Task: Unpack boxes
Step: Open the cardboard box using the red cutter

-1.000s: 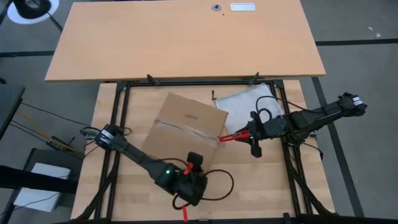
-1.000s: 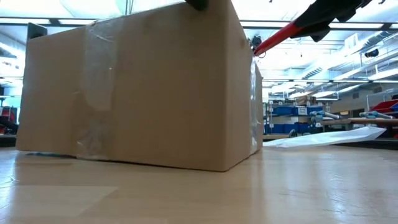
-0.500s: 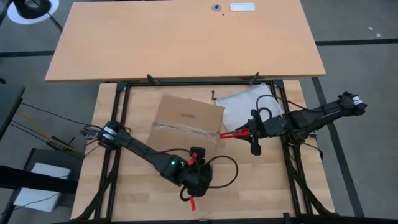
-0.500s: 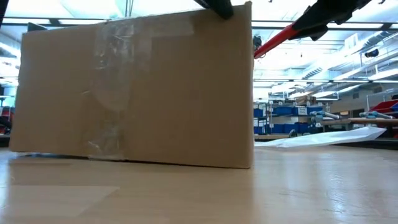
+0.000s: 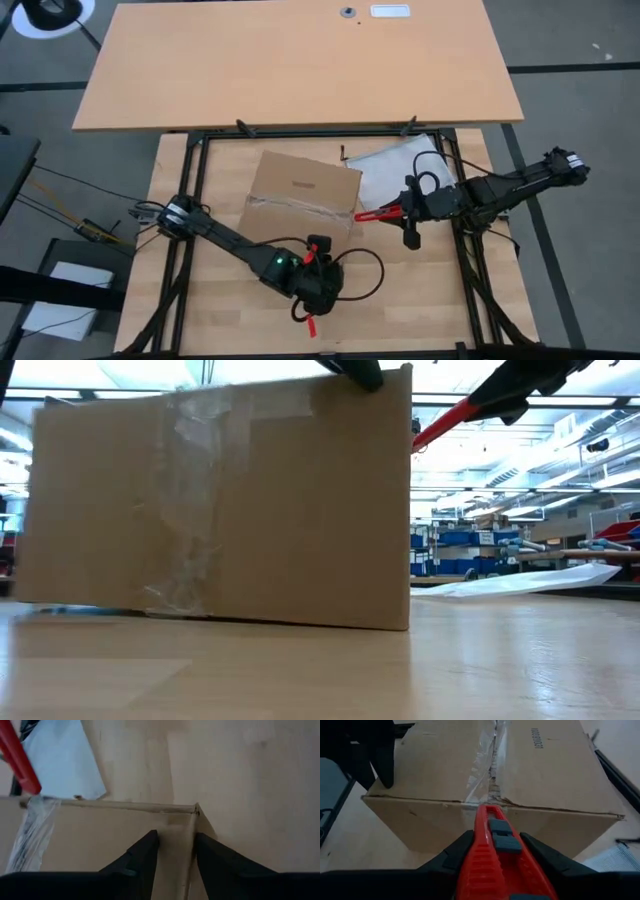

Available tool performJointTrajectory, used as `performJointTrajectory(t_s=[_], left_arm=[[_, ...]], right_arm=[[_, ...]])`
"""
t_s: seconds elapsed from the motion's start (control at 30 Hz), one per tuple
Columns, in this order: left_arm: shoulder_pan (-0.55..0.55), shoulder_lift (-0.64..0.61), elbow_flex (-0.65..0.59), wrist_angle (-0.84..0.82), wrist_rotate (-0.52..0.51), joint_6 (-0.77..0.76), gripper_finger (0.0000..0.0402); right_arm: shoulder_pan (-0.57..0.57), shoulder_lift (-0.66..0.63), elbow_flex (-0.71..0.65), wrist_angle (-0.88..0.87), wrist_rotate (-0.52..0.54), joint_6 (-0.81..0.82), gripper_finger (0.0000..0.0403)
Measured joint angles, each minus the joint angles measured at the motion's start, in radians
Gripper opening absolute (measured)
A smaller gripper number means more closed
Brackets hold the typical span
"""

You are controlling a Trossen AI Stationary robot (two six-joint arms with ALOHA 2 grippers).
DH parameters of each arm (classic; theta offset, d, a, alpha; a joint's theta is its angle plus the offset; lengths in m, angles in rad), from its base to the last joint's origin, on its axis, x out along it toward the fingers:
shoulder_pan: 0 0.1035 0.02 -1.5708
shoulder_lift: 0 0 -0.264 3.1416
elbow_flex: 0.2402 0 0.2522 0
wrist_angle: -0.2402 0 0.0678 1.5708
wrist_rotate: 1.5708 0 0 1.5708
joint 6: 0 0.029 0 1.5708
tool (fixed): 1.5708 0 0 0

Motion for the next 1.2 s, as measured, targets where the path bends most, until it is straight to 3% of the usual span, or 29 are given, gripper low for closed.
performJointTrajectory(t_s=[0.17, 0.63, 1.2], left_arm=[[0.009, 0.000, -0.001, -0.013, -0.002, 0.000, 0.0140], [0.013, 0.001, -0.001, 0.001, 0.000, -0.008, 0.0140], [0.046, 0.010, 0.000, 0.080, 0.056, -0.029, 0.0140]], right_arm=[[0.002, -0.061, 0.001, -0.059, 0.079, 0.000, 0.0139], [0.004, -0.133, 0.004, -0.177, 0.096, 0.015, 0.0138], [0.013, -0.073, 0.006, -0.112, -0.011, 0.041, 0.0144]])
